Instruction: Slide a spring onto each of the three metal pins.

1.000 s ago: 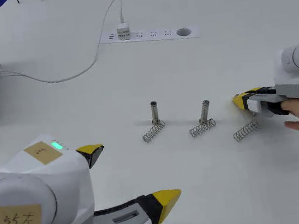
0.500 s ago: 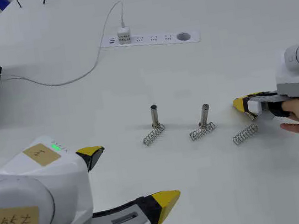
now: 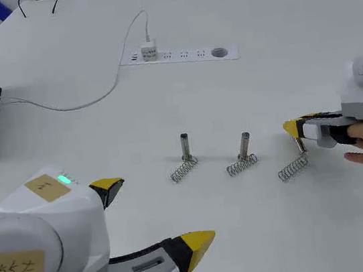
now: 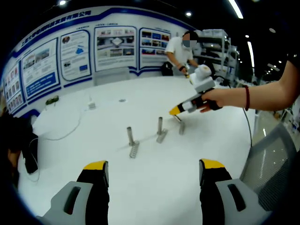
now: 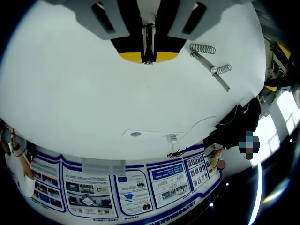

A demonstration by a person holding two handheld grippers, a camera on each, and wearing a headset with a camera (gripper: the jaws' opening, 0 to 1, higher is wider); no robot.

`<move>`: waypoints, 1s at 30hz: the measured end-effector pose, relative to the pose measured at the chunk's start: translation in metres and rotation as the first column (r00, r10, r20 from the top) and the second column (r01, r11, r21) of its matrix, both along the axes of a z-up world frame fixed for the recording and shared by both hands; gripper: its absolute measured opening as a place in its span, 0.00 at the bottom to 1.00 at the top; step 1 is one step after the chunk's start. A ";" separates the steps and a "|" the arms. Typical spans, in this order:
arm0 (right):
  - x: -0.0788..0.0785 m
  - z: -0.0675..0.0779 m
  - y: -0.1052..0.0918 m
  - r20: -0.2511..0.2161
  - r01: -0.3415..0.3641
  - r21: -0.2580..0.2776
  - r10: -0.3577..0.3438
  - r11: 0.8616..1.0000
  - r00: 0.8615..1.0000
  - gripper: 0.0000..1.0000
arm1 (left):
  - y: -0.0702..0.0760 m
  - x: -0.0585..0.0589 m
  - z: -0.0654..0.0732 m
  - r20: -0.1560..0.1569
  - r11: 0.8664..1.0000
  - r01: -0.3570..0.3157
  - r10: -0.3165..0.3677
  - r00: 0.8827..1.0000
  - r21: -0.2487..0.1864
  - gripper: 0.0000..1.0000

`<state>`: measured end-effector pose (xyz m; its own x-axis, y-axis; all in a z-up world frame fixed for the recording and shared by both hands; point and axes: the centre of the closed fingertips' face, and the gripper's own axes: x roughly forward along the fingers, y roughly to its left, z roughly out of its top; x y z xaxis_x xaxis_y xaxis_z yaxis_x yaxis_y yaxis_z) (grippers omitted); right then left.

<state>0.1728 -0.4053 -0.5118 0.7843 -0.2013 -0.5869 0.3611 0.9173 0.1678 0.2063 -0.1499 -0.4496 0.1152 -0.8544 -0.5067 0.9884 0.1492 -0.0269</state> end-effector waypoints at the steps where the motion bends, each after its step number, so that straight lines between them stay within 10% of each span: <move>1: 0.000 0.001 0.000 0.000 0.000 0.000 0.000 1.000 1.000 0.09 | 0.000 0.000 0.000 0.000 1.000 -0.002 0.002 1.000 0.000 0.80; 30: -0.022 0.020 0.024 -0.011 -0.040 -0.042 0.040 0.998 0.999 0.09 | 0.009 -0.001 0.010 0.021 1.000 -0.016 0.016 1.000 -0.026 0.79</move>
